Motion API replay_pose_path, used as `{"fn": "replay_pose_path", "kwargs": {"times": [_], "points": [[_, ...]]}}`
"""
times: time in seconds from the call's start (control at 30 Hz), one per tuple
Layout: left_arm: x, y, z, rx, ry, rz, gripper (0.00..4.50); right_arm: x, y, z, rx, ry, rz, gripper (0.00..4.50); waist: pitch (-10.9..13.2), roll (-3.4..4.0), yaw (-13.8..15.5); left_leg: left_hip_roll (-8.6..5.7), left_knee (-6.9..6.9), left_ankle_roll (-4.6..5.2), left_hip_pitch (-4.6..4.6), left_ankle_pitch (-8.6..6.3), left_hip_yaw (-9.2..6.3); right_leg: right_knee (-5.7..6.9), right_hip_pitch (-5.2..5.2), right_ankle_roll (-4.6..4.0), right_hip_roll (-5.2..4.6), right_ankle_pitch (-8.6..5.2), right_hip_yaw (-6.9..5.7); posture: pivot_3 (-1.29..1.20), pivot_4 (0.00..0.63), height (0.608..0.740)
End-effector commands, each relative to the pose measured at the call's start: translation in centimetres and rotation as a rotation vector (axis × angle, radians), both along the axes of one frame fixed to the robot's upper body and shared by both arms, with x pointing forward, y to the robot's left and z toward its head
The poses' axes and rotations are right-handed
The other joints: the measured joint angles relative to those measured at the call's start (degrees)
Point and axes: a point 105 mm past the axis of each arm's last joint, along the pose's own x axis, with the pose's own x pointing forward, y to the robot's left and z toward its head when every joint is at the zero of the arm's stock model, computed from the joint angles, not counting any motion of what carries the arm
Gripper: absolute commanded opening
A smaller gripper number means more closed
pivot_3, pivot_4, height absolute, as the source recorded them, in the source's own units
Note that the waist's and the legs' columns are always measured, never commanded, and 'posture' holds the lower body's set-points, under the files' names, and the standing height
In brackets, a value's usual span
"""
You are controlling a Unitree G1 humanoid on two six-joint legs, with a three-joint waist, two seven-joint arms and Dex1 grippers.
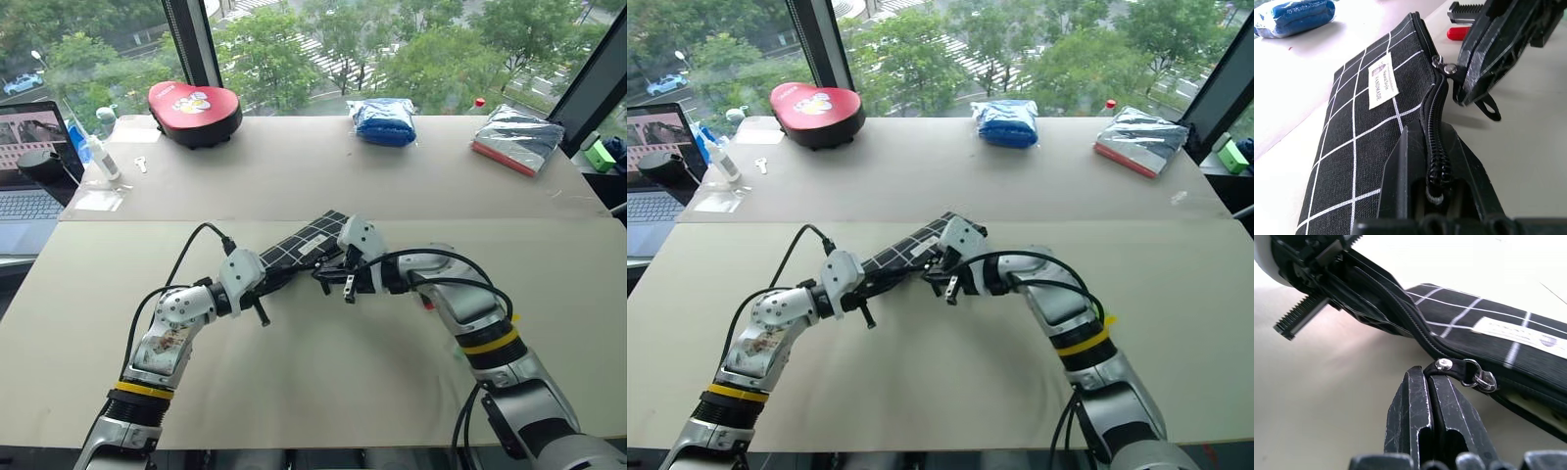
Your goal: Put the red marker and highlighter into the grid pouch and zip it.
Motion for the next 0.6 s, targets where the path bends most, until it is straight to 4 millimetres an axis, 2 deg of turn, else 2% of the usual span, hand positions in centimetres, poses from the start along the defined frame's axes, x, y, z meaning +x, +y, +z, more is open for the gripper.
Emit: {"fn": "replay_pose_path", "kwargs": {"times": [0.03, 0.13, 0.2, 0.23, 0.3, 0.4, 0.53, 0.6], "points": [[-0.1, -0.6, 1.5, -0.028, -0.048, -0.012, 0.0, -1.2, 2.0, 1.9, 0.084, 0.007, 0.081, 0.03, 0.0, 0.0, 0.0, 0.0, 0.0, 0.0, 0.0, 0.0, 0.0, 0.02, -0.01, 0.0, 0.0, 0.0, 0.0, 0.0, 0.15, 0.74], [-0.1, -0.6, 1.5, -0.029, -0.047, -0.01, 0.0, -1.4, 2.2, 1.9, 0.098, 0.035, 0.084, 0.03, 0.0, 0.0, 0.04, 0.0, 0.0, -0.02, -0.01, 0.01, 0.0, 0.03, -0.02, 0.0, 0.0, 0.0, 0.0, 0.0, 0.15, 0.74], [-0.2, -0.5, 1.5, -0.03, -0.048, -0.008, 0.0, -0.4, 1.5, 1.6, 0.079, 0.0, 0.028, 0.63, 0.0, 0.0, 0.1, -0.01, 0.01, -0.02, -0.02, 0.01, -0.01, 0.03, -0.01, 0.0, 0.0, 0.0, 0.0, 0.0, 0.15, 0.74], [-0.2, -0.5, 1.5, -0.03, -0.048, -0.006, 0.0, 0.0, 1.2, 1.6, 0.076, -0.008, 0.008, 0.78, 0.0, 0.0, 0.06, -0.02, 0.02, -0.02, -0.01, 0.01, -0.01, 0.03, -0.01, 0.0, 0.0, 0.0, 0.0, 0.0, 0.15, 0.74], [-0.2, -0.5, 1.6, -0.032, -0.049, -0.005, 0.0, 0.6, 0.3, 1.7, 0.073, -0.015, -0.033, 1.44, 0.0, 0.0, 0.04, -0.02, 0.02, -0.03, -0.01, 0.02, -0.01, 0.03, -0.02, 0.0, 0.0, 0.0, 0.0, 0.0, 0.15, 0.74], [-0.5, -0.5, 1.8, -0.051, -0.051, -0.006, 0.0, 0.2, -1.3, 2.3, 0.101, 0.0, -0.048, 2.55, 0.0, 0.0, 0.13, -0.03, 0.01, -0.04, -0.04, 0.03, -0.01, 0.07, -0.04, 0.0, 0.0, 0.0, -0.01, 0.0, 0.15, 0.74], [-0.5, -0.4, 1.9, -0.064, -0.054, 0.005, 0.0, -2.5, -3.7, 3.4, 0.149, 0.117, -0.018, 3.87, 0.0, 0.0, 0.29, -0.01, 0.01, -0.02, -0.09, 0.01, -0.03, 0.07, -0.03, 0.0, 0.0, 0.0, -0.01, 0.0, 0.15, 0.74], [-0.6, -0.7, 1.7, -0.068, -0.052, 0.004, 0.0, -4.8, -5.5, 4.4, 0.158, 0.137, 0.019, 3.87, 0.0, 0.0, 0.47, 0.0, 0.01, 0.02, -0.11, -0.01, -0.04, 0.07, -0.03, 0.0, 0.0, 0.0, -0.02, 0.0, 0.15, 0.74]]}}
